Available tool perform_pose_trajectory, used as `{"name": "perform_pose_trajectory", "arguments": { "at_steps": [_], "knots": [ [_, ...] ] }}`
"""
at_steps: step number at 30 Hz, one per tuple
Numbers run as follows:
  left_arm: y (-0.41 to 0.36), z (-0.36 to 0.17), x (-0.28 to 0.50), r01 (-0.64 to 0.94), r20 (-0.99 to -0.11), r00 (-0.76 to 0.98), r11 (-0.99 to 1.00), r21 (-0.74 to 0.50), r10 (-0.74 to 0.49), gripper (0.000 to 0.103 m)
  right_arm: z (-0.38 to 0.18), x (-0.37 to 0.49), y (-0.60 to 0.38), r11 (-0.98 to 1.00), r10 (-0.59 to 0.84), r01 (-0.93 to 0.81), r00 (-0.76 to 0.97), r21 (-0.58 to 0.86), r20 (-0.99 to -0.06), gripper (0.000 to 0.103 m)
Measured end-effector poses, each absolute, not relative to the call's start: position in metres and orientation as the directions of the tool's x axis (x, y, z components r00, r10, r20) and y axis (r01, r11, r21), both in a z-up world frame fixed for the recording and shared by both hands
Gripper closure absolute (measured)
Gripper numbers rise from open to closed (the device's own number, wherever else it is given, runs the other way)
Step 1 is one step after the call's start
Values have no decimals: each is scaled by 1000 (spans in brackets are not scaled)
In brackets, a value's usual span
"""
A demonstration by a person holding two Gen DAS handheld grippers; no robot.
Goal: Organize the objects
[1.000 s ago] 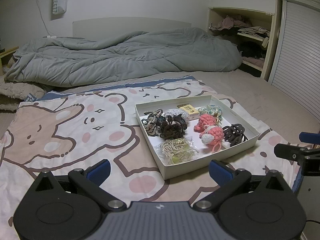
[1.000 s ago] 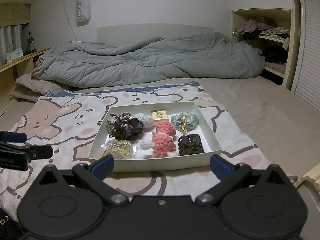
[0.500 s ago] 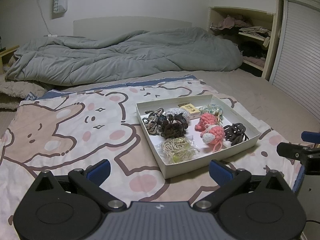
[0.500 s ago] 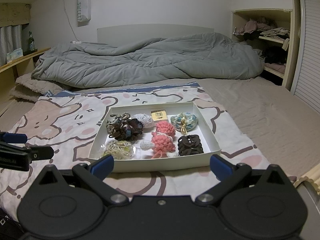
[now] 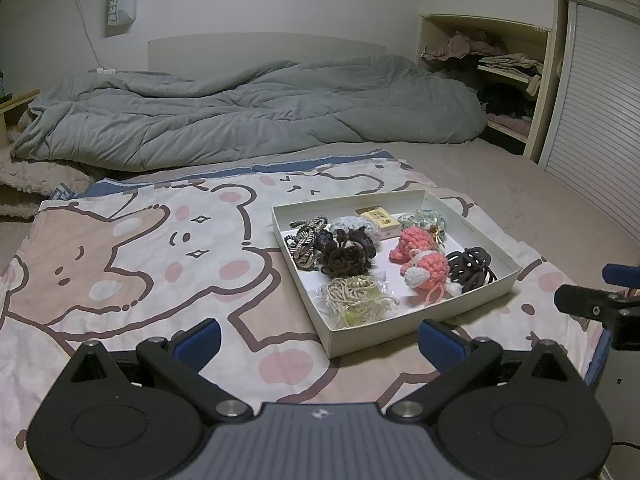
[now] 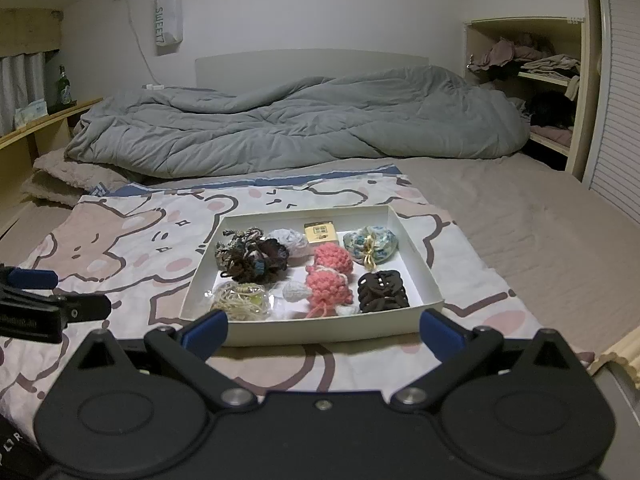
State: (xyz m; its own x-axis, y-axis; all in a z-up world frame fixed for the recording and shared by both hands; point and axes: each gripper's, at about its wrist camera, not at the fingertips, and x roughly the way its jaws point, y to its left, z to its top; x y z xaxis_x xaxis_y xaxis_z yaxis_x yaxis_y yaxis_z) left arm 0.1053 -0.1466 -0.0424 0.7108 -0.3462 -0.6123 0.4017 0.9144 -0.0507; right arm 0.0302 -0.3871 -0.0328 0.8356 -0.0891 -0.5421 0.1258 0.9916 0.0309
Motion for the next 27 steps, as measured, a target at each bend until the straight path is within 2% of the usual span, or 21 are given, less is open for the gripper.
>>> {"name": "perform_pose_trajectory", "arguments": {
  "at_steps": [27],
  "knots": [
    [-147, -40, 105, 400, -608, 714, 915, -54, -348, 0, -32, 31, -386, 992, -88, 121, 837, 26, -540, 0]
  ]
}}
